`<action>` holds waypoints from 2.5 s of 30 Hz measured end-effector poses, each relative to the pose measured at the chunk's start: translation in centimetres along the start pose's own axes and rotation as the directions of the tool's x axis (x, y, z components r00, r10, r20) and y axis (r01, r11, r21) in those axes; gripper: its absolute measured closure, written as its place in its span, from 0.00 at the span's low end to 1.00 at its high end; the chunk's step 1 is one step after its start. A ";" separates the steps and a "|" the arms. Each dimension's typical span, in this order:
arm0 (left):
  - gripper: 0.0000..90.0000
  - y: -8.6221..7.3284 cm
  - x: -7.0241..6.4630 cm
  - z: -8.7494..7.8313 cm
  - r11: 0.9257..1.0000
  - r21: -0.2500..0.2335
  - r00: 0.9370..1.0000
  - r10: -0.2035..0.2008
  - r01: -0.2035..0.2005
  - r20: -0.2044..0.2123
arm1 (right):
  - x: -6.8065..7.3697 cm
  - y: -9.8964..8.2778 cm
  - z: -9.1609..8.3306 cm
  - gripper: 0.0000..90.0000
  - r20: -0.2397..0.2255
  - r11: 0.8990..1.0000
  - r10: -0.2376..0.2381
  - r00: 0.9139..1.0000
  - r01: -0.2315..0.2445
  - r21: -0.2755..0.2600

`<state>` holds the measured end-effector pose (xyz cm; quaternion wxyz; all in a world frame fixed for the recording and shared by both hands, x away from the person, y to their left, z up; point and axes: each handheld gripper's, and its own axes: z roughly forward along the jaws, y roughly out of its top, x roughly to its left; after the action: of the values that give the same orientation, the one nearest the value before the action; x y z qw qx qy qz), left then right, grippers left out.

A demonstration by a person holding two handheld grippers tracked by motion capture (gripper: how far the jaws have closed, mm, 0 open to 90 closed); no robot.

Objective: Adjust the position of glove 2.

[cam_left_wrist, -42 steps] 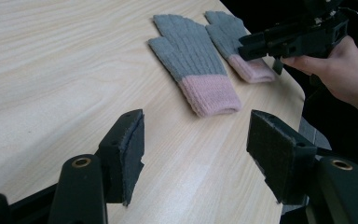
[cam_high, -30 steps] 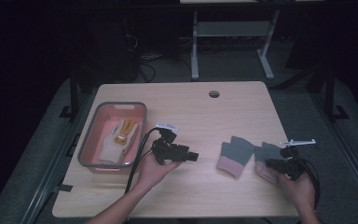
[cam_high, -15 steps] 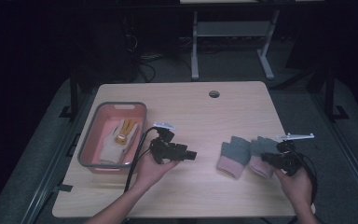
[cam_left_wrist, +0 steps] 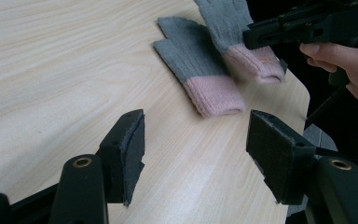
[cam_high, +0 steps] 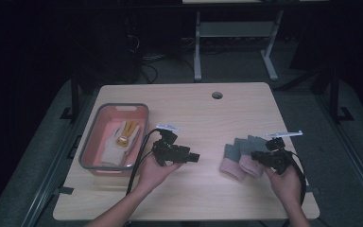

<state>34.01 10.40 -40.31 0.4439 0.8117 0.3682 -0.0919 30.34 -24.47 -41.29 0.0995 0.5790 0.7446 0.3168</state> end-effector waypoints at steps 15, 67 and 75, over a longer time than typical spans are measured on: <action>0.41 0.0 0.0 -0.1 1.000 0.010 1.000 0.009 -0.009 -0.009 | 2.8 1.0 2.3 0.90 -0.012 1.000 -0.001 1.000 0.001 0.005; 0.44 1.4 -2.0 12.8 0.980 0.155 0.991 -0.129 0.124 0.027 | -2.3 -2.4 3.0 0.46 -0.170 0.977 0.213 0.962 -0.214 0.015; 0.49 1.2 -1.8 13.0 0.979 0.162 0.991 -0.130 0.126 0.015 | -2.2 -2.6 3.0 0.44 -0.199 0.974 0.227 0.953 -0.225 0.032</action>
<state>35.86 -1.16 -46.34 0.3750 0.8182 0.4056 -0.1598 30.48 -25.76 -45.69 -0.0158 0.6258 0.6812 0.3795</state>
